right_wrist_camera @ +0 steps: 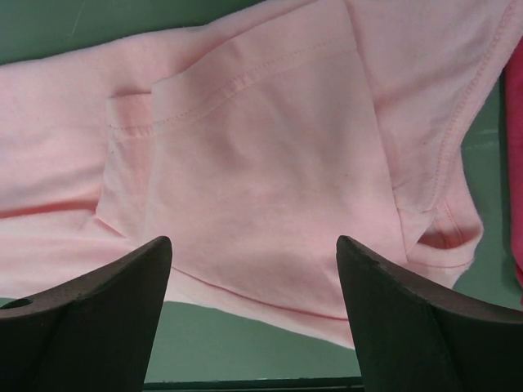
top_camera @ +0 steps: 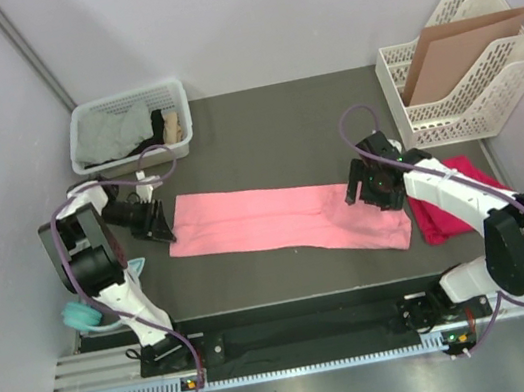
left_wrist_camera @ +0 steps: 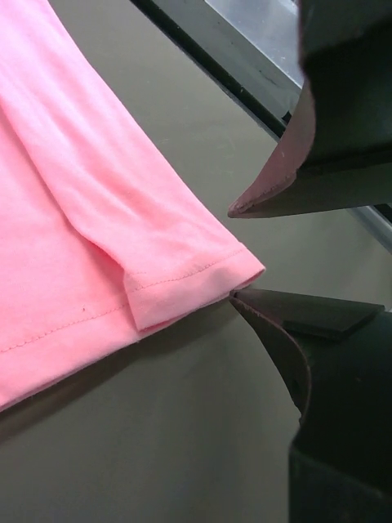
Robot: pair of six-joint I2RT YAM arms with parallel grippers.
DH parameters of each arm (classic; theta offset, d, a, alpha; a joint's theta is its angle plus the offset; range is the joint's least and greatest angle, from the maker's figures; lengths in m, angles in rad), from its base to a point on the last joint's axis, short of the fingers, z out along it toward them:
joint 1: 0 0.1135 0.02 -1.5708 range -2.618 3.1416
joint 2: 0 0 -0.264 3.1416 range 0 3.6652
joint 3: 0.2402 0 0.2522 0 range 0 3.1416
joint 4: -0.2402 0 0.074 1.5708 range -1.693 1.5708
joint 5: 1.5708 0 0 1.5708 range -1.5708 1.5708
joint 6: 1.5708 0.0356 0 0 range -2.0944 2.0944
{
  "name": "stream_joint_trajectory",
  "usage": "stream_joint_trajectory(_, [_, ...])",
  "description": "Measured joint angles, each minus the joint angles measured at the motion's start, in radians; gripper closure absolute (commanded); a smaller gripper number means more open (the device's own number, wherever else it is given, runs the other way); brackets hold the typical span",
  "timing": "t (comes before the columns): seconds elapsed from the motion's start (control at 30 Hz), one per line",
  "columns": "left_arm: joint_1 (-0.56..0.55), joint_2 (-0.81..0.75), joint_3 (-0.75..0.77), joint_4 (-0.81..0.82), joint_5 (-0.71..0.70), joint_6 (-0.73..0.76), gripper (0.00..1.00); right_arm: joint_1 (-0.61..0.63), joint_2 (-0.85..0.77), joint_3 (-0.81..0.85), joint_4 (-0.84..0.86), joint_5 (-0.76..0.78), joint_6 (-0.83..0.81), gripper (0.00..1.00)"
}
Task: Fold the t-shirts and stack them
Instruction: Fold the tshirt
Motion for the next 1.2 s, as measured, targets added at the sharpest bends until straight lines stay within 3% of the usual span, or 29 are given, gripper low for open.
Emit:
stream_joint_trajectory(0.67, [-0.007, 0.072, 0.027, 0.124, -0.005, -0.060, 0.44, 0.018, -0.003, 0.000, 0.027, -0.023, 0.000, 0.18])
stream_joint_trajectory(1.2, [-0.109, 0.114, 0.067, 0.161, 0.042, -0.111, 0.47, 0.026, -0.022, 0.000, 0.025, -0.023, 0.004, 0.19])
